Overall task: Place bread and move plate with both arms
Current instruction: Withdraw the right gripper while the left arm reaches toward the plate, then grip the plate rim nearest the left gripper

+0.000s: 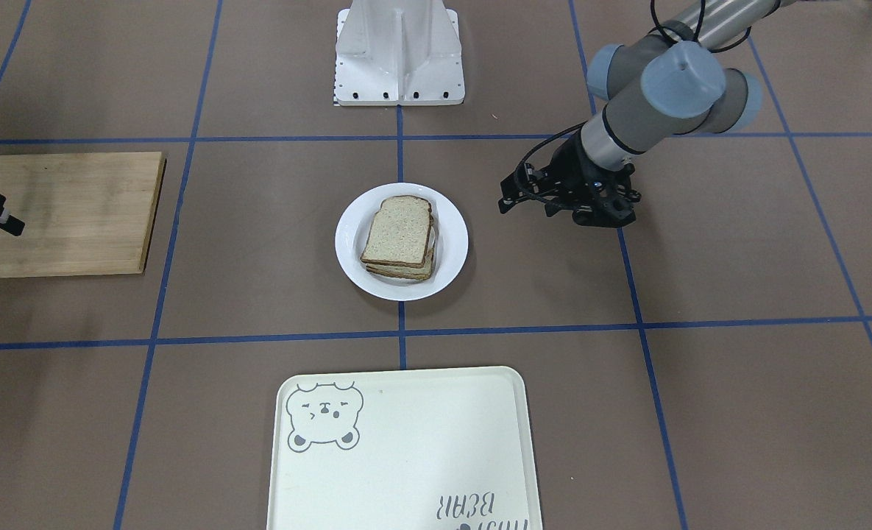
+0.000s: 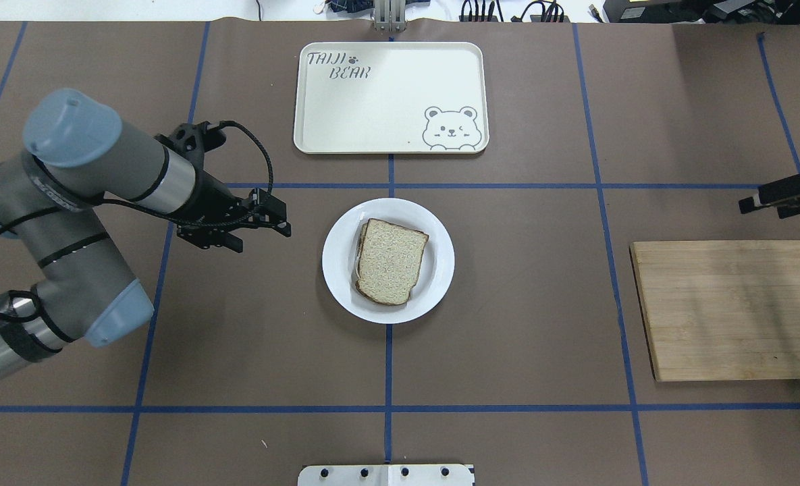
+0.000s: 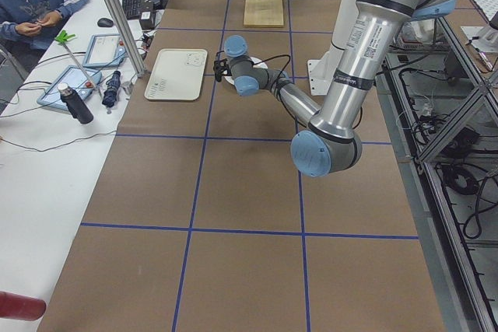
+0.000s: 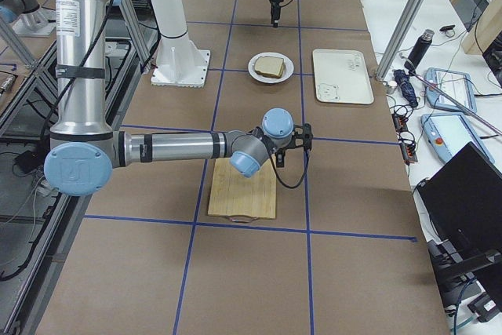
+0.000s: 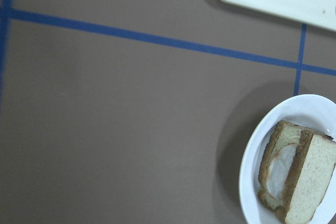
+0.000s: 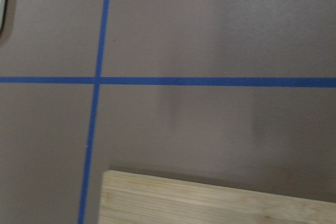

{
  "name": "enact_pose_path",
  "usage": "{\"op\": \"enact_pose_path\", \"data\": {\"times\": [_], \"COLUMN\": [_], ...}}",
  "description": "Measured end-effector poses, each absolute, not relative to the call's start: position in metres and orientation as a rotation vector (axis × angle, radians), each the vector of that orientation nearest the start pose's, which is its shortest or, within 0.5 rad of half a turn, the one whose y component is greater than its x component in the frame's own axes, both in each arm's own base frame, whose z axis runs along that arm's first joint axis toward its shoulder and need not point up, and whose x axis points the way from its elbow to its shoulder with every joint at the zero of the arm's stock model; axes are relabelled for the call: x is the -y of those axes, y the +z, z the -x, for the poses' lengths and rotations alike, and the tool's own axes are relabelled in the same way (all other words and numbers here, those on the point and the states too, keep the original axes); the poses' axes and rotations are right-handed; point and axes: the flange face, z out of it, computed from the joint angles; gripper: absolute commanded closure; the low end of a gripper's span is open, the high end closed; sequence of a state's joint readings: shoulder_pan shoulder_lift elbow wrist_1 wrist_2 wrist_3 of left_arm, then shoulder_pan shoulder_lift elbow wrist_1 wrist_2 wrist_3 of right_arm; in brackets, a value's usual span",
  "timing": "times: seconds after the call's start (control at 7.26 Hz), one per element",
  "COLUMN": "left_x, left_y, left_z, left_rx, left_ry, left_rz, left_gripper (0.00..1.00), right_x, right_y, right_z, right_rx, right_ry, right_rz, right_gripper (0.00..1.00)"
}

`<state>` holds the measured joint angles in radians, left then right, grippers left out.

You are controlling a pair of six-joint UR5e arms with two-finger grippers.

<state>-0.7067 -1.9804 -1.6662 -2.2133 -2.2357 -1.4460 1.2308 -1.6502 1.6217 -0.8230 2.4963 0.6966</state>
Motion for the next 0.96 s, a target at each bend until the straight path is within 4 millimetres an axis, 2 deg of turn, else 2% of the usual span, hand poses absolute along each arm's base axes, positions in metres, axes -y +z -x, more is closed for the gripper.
{"op": "enact_pose_path", "data": {"times": [0.14,0.41,0.69,0.96], "left_x": [0.460,0.463,0.463,0.453], "left_y": [0.317,0.327,0.329,0.330], "left_z": [-0.444,-0.455,-0.462,-0.485], "left_rx": [-1.292,-1.352,-1.358,-1.360], "left_ry": [-0.150,-0.195,-0.214,-0.224], "left_rz": [0.109,0.132,0.141,0.131], "left_gripper": [0.09,0.10,0.16,0.34], "right_x": [0.461,0.469,0.484,0.492], "right_y": [0.595,0.612,0.610,0.603], "right_z": [0.090,0.059,0.024,0.007], "right_rx": [1.032,0.892,0.808,0.790], "right_ry": [-0.066,-0.179,-0.250,-0.271], "right_rz": [-0.159,-0.189,-0.173,-0.168], "right_gripper": [0.00,0.00,0.00,0.00]}}
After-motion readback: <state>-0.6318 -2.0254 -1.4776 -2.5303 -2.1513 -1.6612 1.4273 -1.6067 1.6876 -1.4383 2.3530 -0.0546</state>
